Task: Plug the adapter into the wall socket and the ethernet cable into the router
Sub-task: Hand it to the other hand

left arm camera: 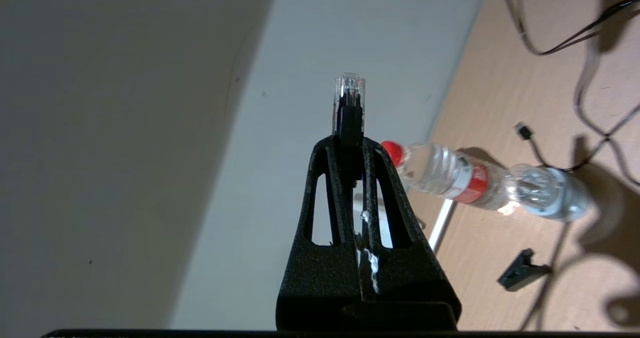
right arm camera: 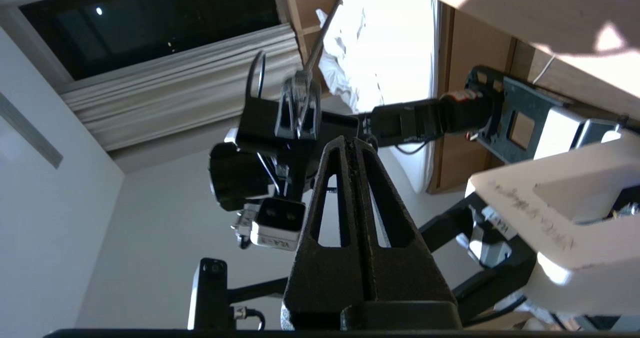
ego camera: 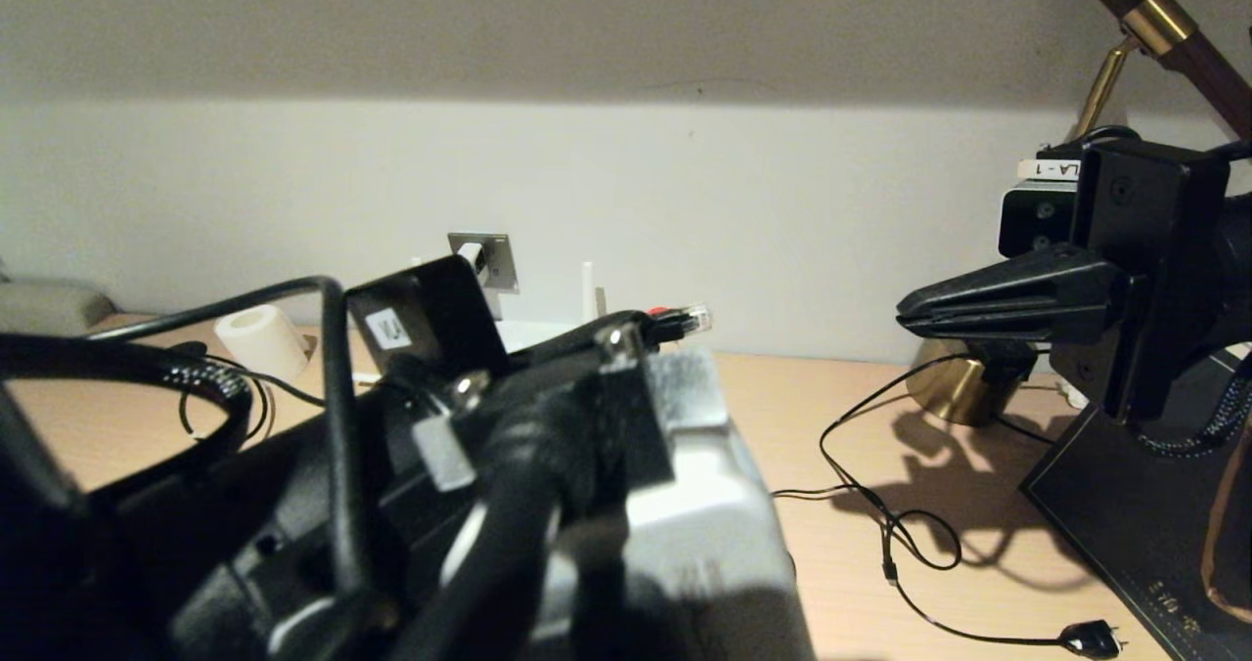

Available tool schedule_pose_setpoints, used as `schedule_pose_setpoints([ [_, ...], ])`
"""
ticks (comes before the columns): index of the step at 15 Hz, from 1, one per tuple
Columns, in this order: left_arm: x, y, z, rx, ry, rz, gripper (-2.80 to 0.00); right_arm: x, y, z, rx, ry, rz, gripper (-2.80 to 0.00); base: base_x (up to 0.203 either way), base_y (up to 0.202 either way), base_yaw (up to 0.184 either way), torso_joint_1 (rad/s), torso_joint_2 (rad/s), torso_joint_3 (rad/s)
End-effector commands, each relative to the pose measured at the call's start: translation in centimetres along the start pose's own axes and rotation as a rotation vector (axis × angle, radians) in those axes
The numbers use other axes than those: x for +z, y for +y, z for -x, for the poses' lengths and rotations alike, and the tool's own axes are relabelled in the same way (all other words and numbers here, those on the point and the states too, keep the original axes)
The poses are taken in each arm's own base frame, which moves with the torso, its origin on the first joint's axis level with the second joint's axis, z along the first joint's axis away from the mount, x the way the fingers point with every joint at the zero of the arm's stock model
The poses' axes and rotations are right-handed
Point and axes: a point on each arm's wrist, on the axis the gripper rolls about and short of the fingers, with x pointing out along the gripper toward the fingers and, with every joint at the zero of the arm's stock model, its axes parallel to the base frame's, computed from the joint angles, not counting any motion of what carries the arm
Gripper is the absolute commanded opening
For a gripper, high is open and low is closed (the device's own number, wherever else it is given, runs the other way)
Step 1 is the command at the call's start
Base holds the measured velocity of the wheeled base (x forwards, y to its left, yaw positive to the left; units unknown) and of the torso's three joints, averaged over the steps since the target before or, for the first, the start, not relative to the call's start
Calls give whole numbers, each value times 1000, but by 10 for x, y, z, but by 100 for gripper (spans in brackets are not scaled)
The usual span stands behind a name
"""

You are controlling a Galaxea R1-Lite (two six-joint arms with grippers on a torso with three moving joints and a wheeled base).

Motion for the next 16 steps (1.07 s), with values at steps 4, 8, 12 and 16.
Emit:
schedule_pose_setpoints([
  [4, -23, -17, -76, -32, 84, -36, -280, 29, -12, 16, -10, -103, -66, -280, 0, 0, 0, 0, 0, 0],
  [8, -22, -27, -100, -14, -21, -17, -280, 54, -22, 13, -14, -98, -113, -280, 0, 0, 0, 0, 0, 0],
  [12, -27, -27, -98, -20, -39, -19, -280, 73, -23, 3, -11, -71, -120, -280, 0, 0, 0, 0, 0, 0],
  [16, -32, -21, -89, -7, -59, -22, -280, 67, -14, -15, -8, -8, -89, 0, 0, 0, 0, 0, 0, 0],
])
